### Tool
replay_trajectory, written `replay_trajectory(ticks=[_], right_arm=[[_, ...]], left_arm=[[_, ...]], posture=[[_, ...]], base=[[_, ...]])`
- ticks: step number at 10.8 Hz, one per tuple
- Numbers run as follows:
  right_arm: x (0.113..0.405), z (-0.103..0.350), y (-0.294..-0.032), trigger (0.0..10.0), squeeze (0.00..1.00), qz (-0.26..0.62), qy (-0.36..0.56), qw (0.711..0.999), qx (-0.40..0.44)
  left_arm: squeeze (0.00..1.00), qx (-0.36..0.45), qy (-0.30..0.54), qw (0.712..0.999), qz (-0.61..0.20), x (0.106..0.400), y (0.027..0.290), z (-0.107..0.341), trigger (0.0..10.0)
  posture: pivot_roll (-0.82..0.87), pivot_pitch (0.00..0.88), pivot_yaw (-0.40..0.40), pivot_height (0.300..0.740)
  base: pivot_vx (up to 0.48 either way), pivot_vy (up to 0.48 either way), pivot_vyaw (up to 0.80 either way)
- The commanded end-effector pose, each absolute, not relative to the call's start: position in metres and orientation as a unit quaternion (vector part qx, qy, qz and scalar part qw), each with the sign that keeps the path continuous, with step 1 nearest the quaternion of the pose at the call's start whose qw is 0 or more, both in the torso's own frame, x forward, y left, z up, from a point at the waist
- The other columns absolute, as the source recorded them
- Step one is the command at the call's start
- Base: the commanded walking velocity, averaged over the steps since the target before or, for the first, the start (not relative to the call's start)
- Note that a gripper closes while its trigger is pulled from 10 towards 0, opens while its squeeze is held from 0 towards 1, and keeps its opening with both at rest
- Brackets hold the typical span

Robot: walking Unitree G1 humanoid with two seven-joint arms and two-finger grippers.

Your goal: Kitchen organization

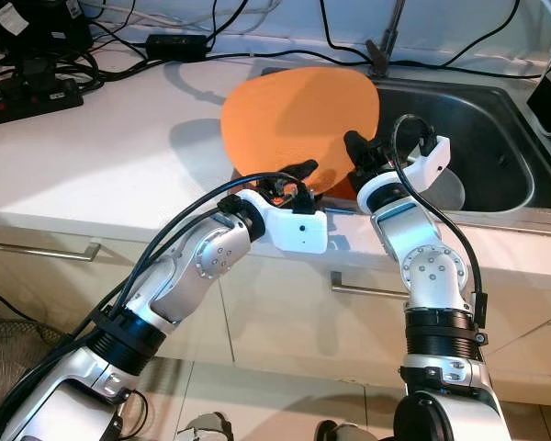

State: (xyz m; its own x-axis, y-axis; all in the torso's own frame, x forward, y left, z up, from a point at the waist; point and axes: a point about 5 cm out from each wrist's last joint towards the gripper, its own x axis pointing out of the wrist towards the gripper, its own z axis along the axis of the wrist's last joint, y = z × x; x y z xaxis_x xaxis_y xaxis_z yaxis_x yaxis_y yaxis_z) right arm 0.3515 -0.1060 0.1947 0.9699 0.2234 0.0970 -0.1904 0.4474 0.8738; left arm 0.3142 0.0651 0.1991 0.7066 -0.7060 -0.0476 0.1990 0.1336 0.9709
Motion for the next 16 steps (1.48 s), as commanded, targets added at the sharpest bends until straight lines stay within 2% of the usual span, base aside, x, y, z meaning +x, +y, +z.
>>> replay_trajectory(ticks=[1,3,4,5,9,10,11,12,13,15,16], right_arm=[[0.353,0.209,-0.087,0.0,0.00,0.149,0.010,0.836,0.529],[0.353,0.209,-0.087,0.0,0.00,0.149,0.011,0.835,0.529],[0.384,0.230,-0.153,0.0,0.00,0.027,-0.073,0.817,0.571],[0.387,0.233,-0.163,0.0,0.00,0.008,-0.085,0.808,0.583],[0.393,0.235,-0.166,0.0,0.00,-0.004,-0.090,0.794,0.601],[0.395,0.235,-0.168,0.0,0.00,-0.010,-0.093,0.805,0.586],[0.397,0.232,-0.171,4.7,0.00,-0.024,-0.090,0.828,0.552],[0.399,0.231,-0.173,10.0,0.00,-0.034,-0.090,0.839,0.535],[0.402,0.230,-0.178,10.0,0.00,-0.052,-0.092,0.862,0.495],[0.406,0.221,-0.182,10.0,0.00,-0.081,-0.069,0.926,0.361],[0.407,0.216,-0.179,10.0,0.00,-0.080,-0.057,0.957,0.271]], left_arm=[[0.83,0.573,-0.246,0.723,-0.298,0.315,0.065,0.214,10.0],[0.83,0.573,-0.247,0.723,-0.297,0.315,0.065,0.214,10.0],[0.00,0.562,-0.223,0.742,-0.289,0.316,0.069,0.208,10.0],[0.00,0.561,-0.219,0.745,-0.288,0.316,0.070,0.206,10.0],[0.00,0.559,-0.216,0.747,-0.287,0.316,0.070,0.205,10.0],[0.00,0.539,-0.202,0.767,-0.285,0.317,0.072,0.203,10.0],[0.00,0.472,-0.173,0.820,-0.274,0.320,0.076,0.201,10.0],[0.00,0.422,-0.156,0.852,-0.266,0.322,0.078,0.201,10.0],[0.00,0.348,-0.129,0.892,-0.257,0.323,0.080,0.201,10.0],[0.00,0.196,-0.073,0.947,-0.242,0.322,0.084,0.196,10.0],[0.00,0.130,-0.047,0.963,-0.229,0.322,0.088,0.189,10.0]], posture=[[0.08,0.066,-0.029,0.740],[0.08,0.067,-0.030,0.740],[0.09,0.071,-0.042,0.740],[0.09,0.071,-0.042,0.740],[0.09,0.070,-0.042,0.740],[0.10,0.070,-0.043,0.740],[0.10,0.069,-0.043,0.740],[0.10,0.068,-0.043,0.740],[0.10,0.066,-0.045,0.740],[0.11,0.068,-0.048,0.740],[0.11,0.067,-0.048,0.740]], base=[[0.000,0.000,0.00],[0.000,0.000,0.00],[0.000,0.000,0.00],[0.000,0.000,0.00],[0.000,0.000,0.00],[0.000,0.000,0.00],[0.000,0.000,0.00],[0.000,0.000,0.00],[0.000,0.000,0.00],[0.000,0.000,0.00],[0.000,0.000,0.00]])
